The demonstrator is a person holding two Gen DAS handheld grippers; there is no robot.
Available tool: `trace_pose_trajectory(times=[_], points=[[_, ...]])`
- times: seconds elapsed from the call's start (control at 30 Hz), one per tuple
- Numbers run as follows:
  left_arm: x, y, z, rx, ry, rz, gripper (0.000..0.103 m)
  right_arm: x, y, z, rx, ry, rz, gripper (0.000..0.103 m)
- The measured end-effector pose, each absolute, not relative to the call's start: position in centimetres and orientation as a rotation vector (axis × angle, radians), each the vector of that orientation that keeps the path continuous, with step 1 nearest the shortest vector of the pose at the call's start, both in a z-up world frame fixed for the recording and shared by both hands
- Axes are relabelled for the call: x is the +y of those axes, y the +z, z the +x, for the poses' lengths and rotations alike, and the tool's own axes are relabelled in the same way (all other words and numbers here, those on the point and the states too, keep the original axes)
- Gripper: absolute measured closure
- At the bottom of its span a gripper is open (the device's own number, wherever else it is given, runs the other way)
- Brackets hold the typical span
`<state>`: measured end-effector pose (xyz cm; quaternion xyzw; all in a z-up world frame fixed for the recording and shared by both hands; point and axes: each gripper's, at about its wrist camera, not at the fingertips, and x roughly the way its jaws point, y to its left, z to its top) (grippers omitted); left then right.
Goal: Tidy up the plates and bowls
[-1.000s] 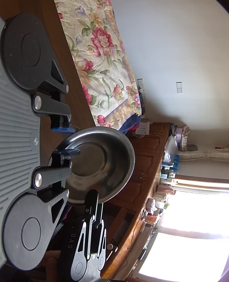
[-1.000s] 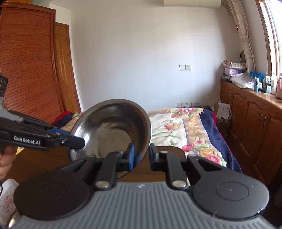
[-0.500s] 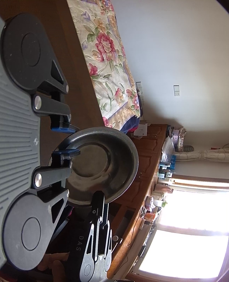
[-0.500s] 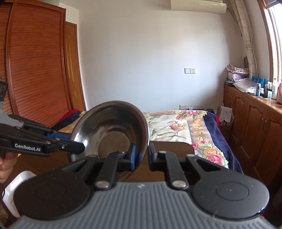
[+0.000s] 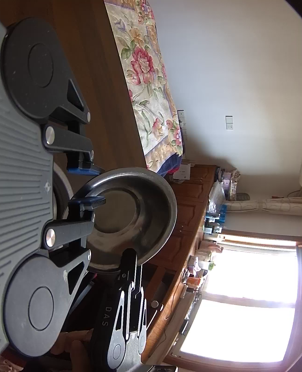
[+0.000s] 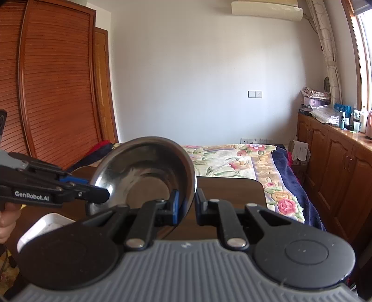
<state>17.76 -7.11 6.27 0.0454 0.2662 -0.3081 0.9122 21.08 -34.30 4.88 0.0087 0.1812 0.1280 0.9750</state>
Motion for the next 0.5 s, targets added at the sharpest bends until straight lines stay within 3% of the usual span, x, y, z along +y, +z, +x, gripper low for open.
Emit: trace_pose_trajectory(times=[0.5], points=[[-5.4, 5.7, 12.9, 0.518, -0.609, 0.028, 0.083, -32.9, 4.5, 18.1, 0.359, 0.307, 0.009, 0.087]])
